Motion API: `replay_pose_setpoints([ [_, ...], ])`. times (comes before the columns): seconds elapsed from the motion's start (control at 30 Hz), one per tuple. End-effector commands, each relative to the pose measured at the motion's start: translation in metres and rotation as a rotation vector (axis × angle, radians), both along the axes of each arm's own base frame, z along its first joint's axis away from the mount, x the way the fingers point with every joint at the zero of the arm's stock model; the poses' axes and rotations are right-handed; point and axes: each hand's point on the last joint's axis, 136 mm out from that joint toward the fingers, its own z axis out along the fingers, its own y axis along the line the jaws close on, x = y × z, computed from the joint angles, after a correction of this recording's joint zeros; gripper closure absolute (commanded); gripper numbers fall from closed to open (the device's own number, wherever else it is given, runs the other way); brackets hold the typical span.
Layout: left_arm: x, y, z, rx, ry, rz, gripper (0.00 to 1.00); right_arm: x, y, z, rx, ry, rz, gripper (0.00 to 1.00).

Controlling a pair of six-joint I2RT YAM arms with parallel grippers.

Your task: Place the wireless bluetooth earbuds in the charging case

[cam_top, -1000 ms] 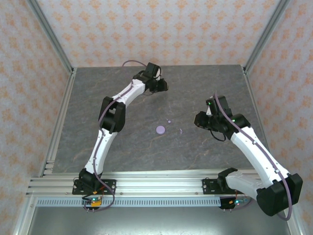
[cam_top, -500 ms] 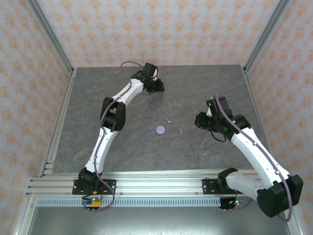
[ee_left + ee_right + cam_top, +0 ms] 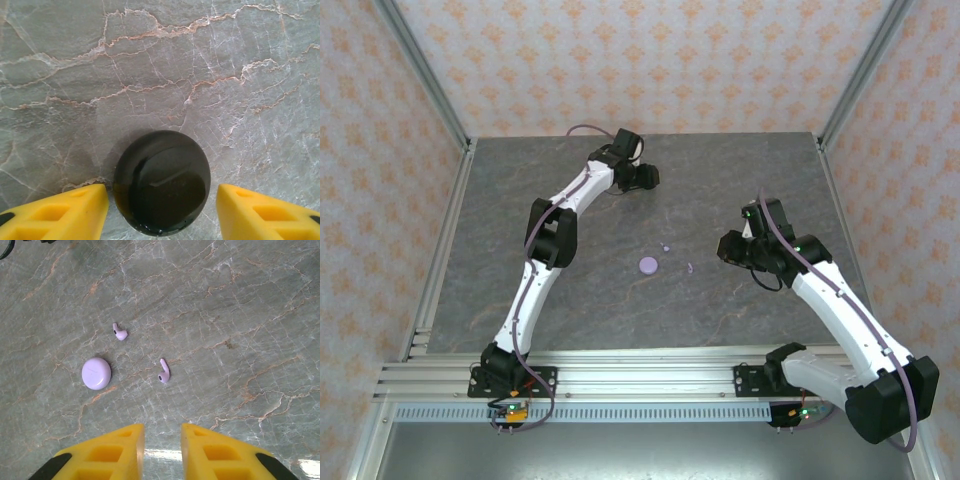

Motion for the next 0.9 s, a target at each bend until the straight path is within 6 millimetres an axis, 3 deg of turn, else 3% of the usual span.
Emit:
replay_pose_setpoints([
  [0.0,-0.008,0.034,0.017,0.144,0.001,0.024,0.38,0.000,-0.008,-0.001,-0.018,-0.011,-0.031,0.72],
  [0.2,-0.032,0.052,0.068,0.197,-0.083,0.020,0.38,0.001,-0.006,-0.004,-0.018,-0.011,-0.019,0.71],
  [0.3,-0.058,0.060,0.091,0.194,-0.118,0.020,0.38,0.004,0.001,-0.006,0.002,-0.002,0.004,0.71],
  [0.43,-0.100,0.070,0.108,0.196,-0.128,0.014,0.38,0.008,0.012,-0.013,0.038,0.017,0.034,0.70],
  [0.53,-0.136,0.073,0.112,0.197,-0.104,0.002,0.42,0.012,0.023,-0.022,0.068,0.043,0.054,0.69],
  [0.7,-0.192,0.067,0.091,0.153,-0.041,0.015,0.46,0.018,0.049,-0.042,0.080,0.085,0.101,0.70],
  [0.87,-0.229,0.054,0.070,0.164,0.006,-0.030,0.53,0.023,0.078,-0.065,0.080,0.137,0.149,0.70],
])
